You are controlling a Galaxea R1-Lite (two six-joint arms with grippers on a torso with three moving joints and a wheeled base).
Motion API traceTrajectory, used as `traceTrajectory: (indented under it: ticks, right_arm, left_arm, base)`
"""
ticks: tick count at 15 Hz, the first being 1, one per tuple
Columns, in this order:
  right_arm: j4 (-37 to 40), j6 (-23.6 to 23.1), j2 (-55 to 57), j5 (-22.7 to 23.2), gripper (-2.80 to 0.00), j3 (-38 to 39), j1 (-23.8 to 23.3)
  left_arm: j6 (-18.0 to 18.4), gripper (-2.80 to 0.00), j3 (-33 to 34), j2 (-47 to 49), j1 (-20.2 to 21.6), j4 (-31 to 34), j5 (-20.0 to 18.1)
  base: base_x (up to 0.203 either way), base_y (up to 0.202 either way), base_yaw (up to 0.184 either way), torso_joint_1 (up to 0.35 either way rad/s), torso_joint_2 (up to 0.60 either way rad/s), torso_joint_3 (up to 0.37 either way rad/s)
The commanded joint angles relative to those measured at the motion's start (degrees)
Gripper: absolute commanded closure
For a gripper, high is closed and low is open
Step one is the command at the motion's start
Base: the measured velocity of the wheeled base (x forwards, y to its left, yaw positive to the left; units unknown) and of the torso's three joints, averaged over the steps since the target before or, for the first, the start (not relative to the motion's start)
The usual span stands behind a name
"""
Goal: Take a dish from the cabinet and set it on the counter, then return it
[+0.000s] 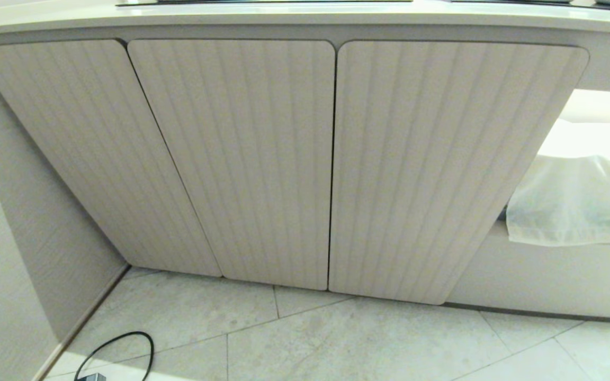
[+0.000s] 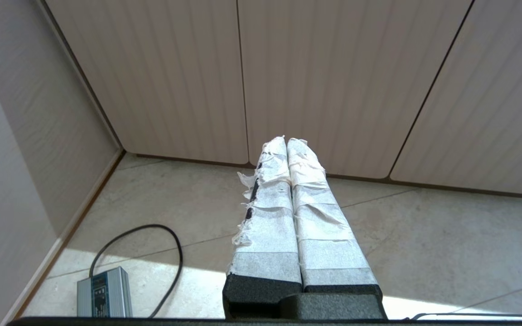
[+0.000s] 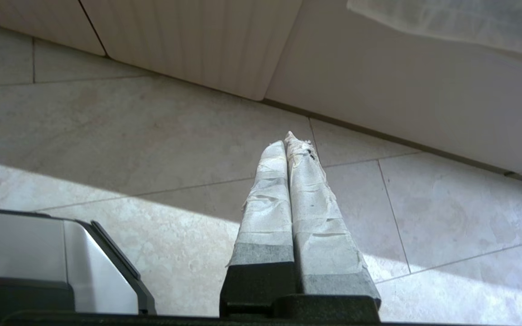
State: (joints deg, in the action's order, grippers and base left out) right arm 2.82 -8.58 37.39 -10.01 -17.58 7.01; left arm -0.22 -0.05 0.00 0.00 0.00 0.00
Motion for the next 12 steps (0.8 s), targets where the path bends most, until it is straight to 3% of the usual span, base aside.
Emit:
traceTrajectory:
  ticks: [1, 4, 7, 12]
  right_arm:
    - [-2.4, -1.0, -6.6, 2.5, 0.0, 5.8, -3.5]
    - [-7.3, -2.6, -12.9, 7.1, 0.0, 12.2, -5.9]
    - [-10.5, -3.8, -18.3, 8.1, 0.0, 17.2, -6.0]
    - [-7.0, -4.3, -25.3, 10.5, 0.0, 17.6, -6.0]
  left_arm:
    - [0.0, 0.0, 0.0, 0.0, 0.0, 0.0, 0.0]
    - [0.0, 0.0, 0.0, 0.0, 0.0, 0.0, 0.0]
    - [0.0, 0.0, 0.0, 0.0, 0.0, 0.0, 0.0]
    - [0.0, 0.0, 0.0, 0.0, 0.0, 0.0, 0.0]
  base:
    - [0.0, 0.0, 0.0, 0.0, 0.0, 0.0]
    - [0.0, 0.0, 0.0, 0.0, 0.0, 0.0]
    - [0.0, 0.0, 0.0, 0.0, 0.0, 0.0]
    - [0.0, 0.0, 0.0, 0.0, 0.0, 0.0]
